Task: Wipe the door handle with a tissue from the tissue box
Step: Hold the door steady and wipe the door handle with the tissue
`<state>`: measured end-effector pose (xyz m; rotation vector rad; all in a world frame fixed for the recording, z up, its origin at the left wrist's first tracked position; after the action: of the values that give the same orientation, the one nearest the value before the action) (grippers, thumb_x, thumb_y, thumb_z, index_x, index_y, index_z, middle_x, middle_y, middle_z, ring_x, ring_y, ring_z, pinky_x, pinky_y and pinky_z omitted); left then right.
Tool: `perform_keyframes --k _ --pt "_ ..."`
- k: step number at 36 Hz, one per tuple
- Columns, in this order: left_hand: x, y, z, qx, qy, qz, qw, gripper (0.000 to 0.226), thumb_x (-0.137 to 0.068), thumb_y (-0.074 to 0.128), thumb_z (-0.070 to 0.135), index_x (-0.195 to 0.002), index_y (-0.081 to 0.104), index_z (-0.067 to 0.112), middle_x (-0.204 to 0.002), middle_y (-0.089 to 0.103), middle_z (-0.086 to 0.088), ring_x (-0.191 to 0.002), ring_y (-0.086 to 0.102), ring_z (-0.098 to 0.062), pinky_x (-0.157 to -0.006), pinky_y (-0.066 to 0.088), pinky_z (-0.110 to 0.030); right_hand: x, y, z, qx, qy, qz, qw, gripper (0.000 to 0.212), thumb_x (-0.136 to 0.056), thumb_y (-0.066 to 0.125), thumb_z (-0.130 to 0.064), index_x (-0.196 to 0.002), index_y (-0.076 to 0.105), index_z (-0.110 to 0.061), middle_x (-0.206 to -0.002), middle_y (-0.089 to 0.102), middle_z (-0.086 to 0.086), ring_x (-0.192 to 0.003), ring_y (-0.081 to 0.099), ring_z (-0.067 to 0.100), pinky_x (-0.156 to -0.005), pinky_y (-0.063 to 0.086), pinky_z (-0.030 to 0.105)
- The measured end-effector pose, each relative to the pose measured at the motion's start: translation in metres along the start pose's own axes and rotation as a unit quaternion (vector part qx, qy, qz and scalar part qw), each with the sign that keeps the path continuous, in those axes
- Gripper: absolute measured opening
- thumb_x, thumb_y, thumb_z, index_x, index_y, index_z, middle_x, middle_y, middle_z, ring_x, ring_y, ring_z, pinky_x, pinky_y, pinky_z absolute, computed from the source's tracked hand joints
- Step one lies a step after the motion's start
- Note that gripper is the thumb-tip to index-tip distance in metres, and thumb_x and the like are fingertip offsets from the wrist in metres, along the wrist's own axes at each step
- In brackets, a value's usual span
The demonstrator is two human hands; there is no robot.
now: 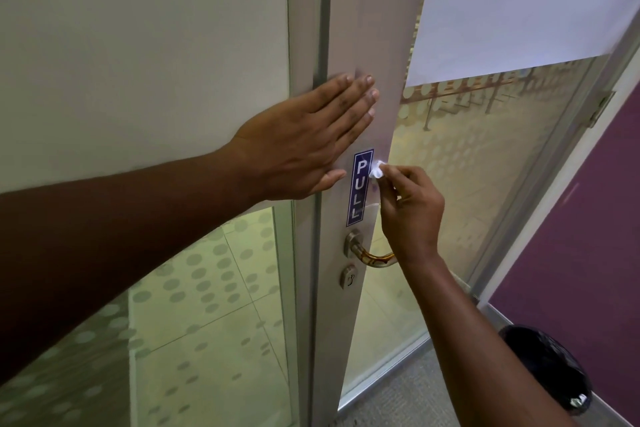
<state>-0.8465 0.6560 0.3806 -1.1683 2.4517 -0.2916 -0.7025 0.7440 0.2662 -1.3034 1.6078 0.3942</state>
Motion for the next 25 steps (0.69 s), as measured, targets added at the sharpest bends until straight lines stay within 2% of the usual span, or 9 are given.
perform_keyframes --k 3,8,14,18,20,25 --pt "0.000 -0.001 0.000 0.000 0.000 -0.004 1.000 0.084 -0.102 -0.003 0.053 -0.157 0.002 -0.010 -0.162 0.005 -0.037 -0.154 0.007 -0.048 -0.127 0.011 -0.052 -0.003 -0.007 0.006 -0.006 0.015 -0.012 1.000 0.019 -0.090 0.071 -0.013 -0.108 0.076 -0.011 -0.094 0.071 0.003 -0.079 0.066 0.017 -0.069 0.057 0.035" --pt "-0.001 0.000 0.000 0.005 -0.002 -0.014 1.000 0.084 -0.102 -0.005 0.053 -0.157 0.000 -0.009 -0.162 0.005 -0.037 -0.153 0.006 -0.048 -0.127 0.009 -0.052 -0.024 -0.013 -0.002 -0.032 0.012 0.025 0.999 0.020 -0.090 0.071 -0.013 -0.109 0.075 -0.010 -0.096 0.071 0.004 -0.080 0.066 0.011 -0.071 0.054 0.015" --pt "-0.001 0.001 0.000 0.001 -0.003 0.001 1.000 0.084 -0.102 -0.004 0.053 -0.157 0.002 -0.009 -0.162 0.007 -0.037 -0.153 0.008 -0.048 -0.127 0.010 -0.052 -0.021 -0.005 -0.007 -0.017 0.006 0.044 0.999 0.019 -0.090 0.070 -0.011 -0.108 0.074 -0.007 -0.092 0.071 0.007 -0.075 0.064 0.011 -0.068 0.054 0.018" --pt "0.000 0.000 0.000 0.006 -0.002 0.006 1.000 0.083 -0.102 -0.003 0.053 -0.157 0.004 -0.010 -0.162 0.007 -0.037 -0.153 0.009 -0.048 -0.127 0.012 -0.052 -0.003 0.000 -0.003 -0.004 0.003 0.002 1.000 0.018 -0.089 0.072 -0.009 -0.106 0.075 -0.006 -0.088 0.070 0.006 -0.071 0.060 0.008 -0.068 0.043 0.004" --pt "0.000 0.000 0.001 0.003 0.000 0.008 1.000 0.083 -0.102 -0.003 0.053 -0.157 0.004 -0.010 -0.162 0.008 -0.037 -0.153 0.009 -0.048 -0.127 0.012 -0.052 0.000 -0.002 0.003 0.005 0.012 -0.016 1.000 0.018 -0.088 0.073 -0.009 -0.106 0.076 -0.006 -0.088 0.070 0.005 -0.071 0.058 0.006 -0.068 0.041 0.001" --pt "0.000 -0.001 0.000 0.003 0.000 0.000 1.000 0.083 -0.102 -0.005 0.053 -0.157 0.003 -0.009 -0.162 0.007 -0.036 -0.153 0.009 -0.048 -0.127 0.011 -0.052 -0.024 -0.009 0.005 0.011 0.027 0.010 1.000 0.017 -0.089 0.072 -0.011 -0.106 0.076 -0.009 -0.088 0.072 0.005 -0.072 0.061 0.007 -0.067 0.045 0.006"
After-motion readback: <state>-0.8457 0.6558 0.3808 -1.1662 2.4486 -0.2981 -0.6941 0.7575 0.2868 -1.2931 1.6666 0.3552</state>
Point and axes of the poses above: each hand's wrist, its own x-axis away from the middle knuckle, its own y-axis out of the palm, z = x × y, the point moved 4 cm from there along -x, towards the middle knuckle
